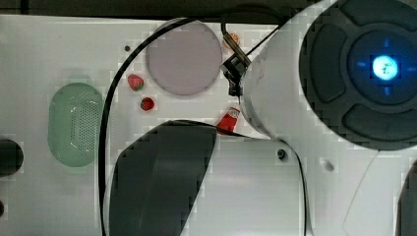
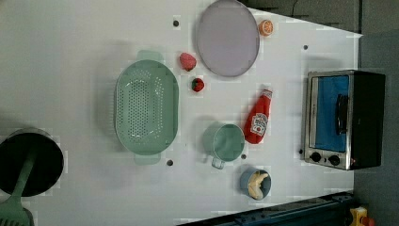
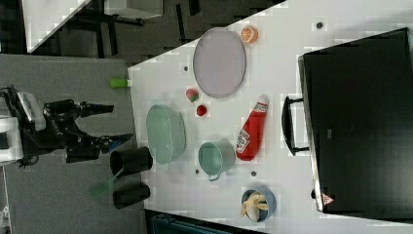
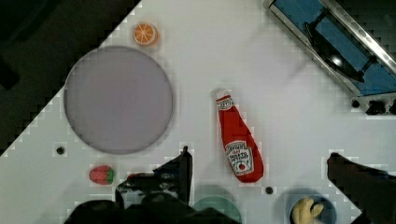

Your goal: Pick Ketchup from oven and place it on table.

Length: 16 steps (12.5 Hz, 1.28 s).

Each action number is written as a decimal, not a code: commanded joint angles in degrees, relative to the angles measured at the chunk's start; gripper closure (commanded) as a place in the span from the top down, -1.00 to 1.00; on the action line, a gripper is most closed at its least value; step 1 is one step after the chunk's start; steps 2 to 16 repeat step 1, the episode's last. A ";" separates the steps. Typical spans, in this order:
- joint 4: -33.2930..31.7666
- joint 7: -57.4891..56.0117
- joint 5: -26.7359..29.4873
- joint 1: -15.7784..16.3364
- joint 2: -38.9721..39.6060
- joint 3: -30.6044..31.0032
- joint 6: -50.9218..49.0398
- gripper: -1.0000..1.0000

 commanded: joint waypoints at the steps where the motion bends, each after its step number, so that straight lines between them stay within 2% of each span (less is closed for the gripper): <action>1: 0.59 2.38 0.33 -1.20 1.48 0.28 -1.74 1.00; 16: 0.59 2.38 0.33 -1.20 1.48 0.28 -1.74 1.00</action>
